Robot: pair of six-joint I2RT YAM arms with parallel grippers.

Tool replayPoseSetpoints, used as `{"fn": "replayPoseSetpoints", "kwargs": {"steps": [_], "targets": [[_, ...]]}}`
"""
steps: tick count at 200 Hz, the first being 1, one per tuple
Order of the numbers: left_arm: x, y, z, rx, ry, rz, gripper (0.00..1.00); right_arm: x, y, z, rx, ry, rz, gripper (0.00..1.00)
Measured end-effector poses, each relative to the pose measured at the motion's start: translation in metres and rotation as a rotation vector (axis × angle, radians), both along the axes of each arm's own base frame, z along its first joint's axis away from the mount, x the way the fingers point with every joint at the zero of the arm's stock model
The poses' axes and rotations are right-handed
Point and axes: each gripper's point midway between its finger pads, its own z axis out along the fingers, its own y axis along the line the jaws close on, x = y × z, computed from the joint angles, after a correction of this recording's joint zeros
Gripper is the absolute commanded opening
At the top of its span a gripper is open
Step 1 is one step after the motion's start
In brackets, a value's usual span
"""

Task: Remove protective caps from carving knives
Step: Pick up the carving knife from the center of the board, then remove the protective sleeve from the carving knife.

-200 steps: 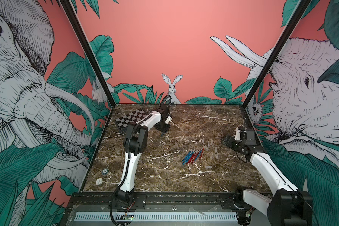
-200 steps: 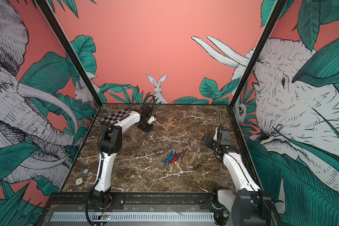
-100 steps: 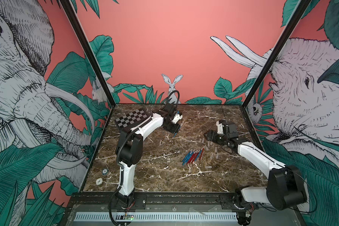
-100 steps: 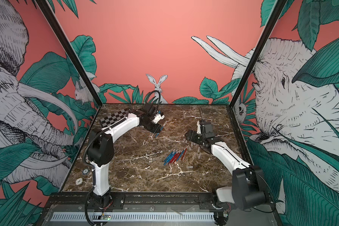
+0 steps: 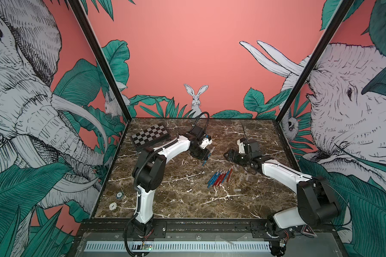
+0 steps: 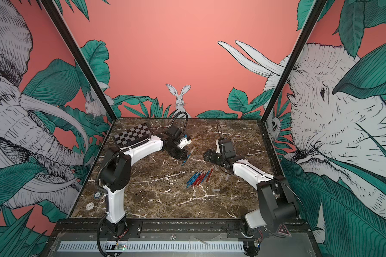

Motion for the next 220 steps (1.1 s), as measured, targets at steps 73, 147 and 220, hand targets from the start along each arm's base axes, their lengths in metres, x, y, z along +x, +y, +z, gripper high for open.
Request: {"fn": "replayPoseSetpoints", "kwargs": {"steps": [73,147,220], "targets": [[-0.018,-0.025,0.005,-0.048,0.014,-0.039,0.01,0.011,0.021,-0.002,0.051,0.004,0.017,0.82],[-0.023,-0.033,0.008,-0.065,0.017,-0.056,0.01,0.024,0.042,0.008,0.11,-0.018,0.016,0.62],[-0.034,-0.043,0.009,-0.08,0.022,-0.088,0.01,0.03,0.046,-0.001,0.147,0.018,-0.025,0.37]]}}
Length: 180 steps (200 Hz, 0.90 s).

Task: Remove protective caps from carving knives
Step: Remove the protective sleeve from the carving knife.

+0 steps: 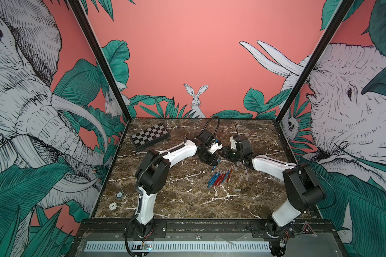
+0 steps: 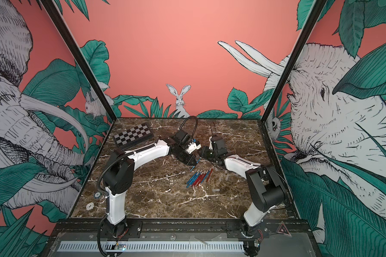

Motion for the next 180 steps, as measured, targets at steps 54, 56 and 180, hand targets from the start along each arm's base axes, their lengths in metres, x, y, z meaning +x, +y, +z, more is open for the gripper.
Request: {"fn": "replayPoseSetpoints", "kwargs": {"steps": [54,56,180], "targets": [[0.0,-0.0001,0.0001,-0.001,0.0,0.0,0.01,0.0025,-0.0005,0.0011,0.007,-0.005,-0.024,0.18],[0.0,-0.0001,0.0001,-0.001,0.0,0.0,0.01,0.0026,-0.0008,0.0009,0.006,-0.005,-0.024,0.17],[-0.0041,-0.0007,-0.0022,0.017,-0.008,-0.015,0.0,0.0051,-0.0048,0.0017,0.005,0.003,-0.082,0.12]]}}
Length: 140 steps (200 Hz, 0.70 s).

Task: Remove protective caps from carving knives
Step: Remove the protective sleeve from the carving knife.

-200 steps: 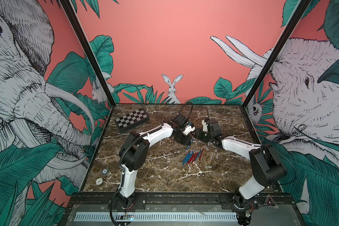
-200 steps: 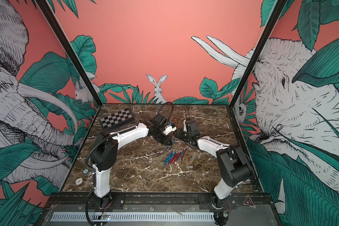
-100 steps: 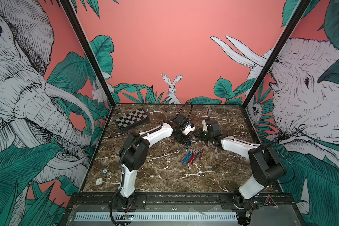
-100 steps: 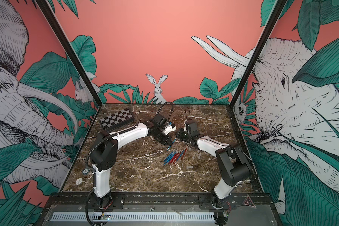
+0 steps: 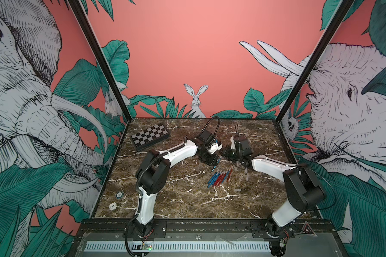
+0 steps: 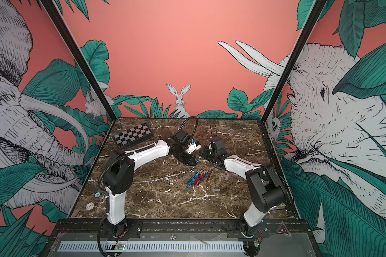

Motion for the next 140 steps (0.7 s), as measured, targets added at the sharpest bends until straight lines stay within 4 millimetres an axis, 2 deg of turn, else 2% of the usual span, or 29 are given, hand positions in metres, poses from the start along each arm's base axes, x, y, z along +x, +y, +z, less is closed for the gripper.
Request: {"fn": "replayPoseSetpoints", "kwargs": {"steps": [74,140], "targets": [[-0.003,0.0,-0.006,0.009,-0.016,-0.021,0.0,-0.003,-0.005,-0.005,-0.011,0.031,-0.015,0.12],[-0.01,0.0,-0.013,0.021,-0.02,-0.048,0.0,0.001,-0.022,-0.011,-0.02,0.053,-0.05,0.14]]}}
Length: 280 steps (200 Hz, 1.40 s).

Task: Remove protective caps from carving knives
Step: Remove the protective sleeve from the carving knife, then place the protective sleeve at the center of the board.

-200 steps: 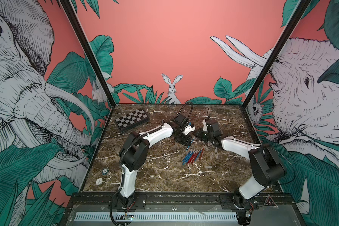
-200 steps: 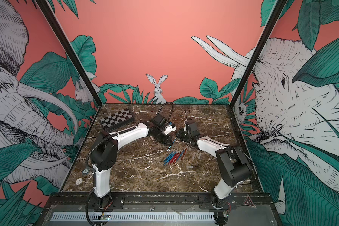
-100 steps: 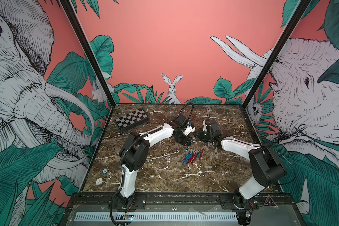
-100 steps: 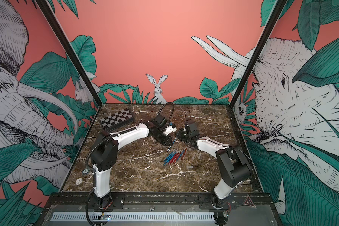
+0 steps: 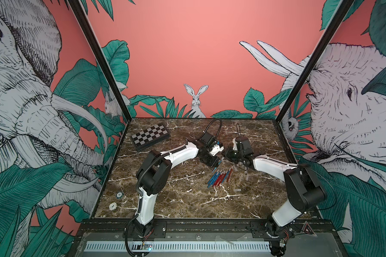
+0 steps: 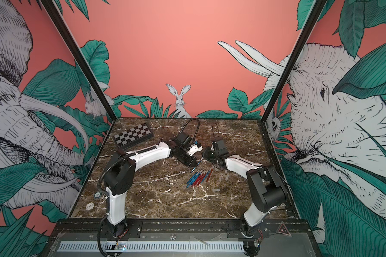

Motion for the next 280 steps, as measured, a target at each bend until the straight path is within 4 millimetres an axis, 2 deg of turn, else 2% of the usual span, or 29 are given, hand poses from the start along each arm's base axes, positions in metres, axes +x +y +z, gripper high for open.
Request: {"fn": "replayPoseSetpoints", "kwargs": {"steps": [37,115,140,164,188,222,248,280], "targets": [[-0.018,0.013,-0.011,0.065,0.065,-0.01,0.0,0.017,-0.029,0.001,-0.024,-0.03,-0.092,0.15],[-0.022,0.016,-0.012,0.087,0.068,-0.017,0.0,0.02,-0.04,0.0,-0.039,-0.036,-0.106,0.16],[-0.022,0.018,-0.01,0.094,0.062,-0.017,0.0,0.015,-0.058,0.003,-0.051,-0.035,-0.127,0.16],[-0.021,0.019,-0.009,0.1,0.054,-0.02,0.0,0.011,-0.082,0.014,-0.06,-0.046,-0.152,0.16],[-0.017,0.019,-0.006,0.098,0.045,-0.02,0.0,0.001,-0.112,0.019,-0.072,-0.041,-0.183,0.17],[-0.011,0.023,-0.005,0.096,0.045,-0.005,0.0,-0.021,-0.149,0.012,-0.081,0.028,-0.203,0.17],[-0.003,0.029,-0.005,0.095,0.047,0.02,0.0,-0.038,-0.167,-0.001,-0.077,0.092,-0.209,0.17],[0.011,0.04,-0.005,0.092,0.05,0.059,0.0,-0.057,-0.175,-0.022,-0.073,0.182,-0.191,0.17]]}}
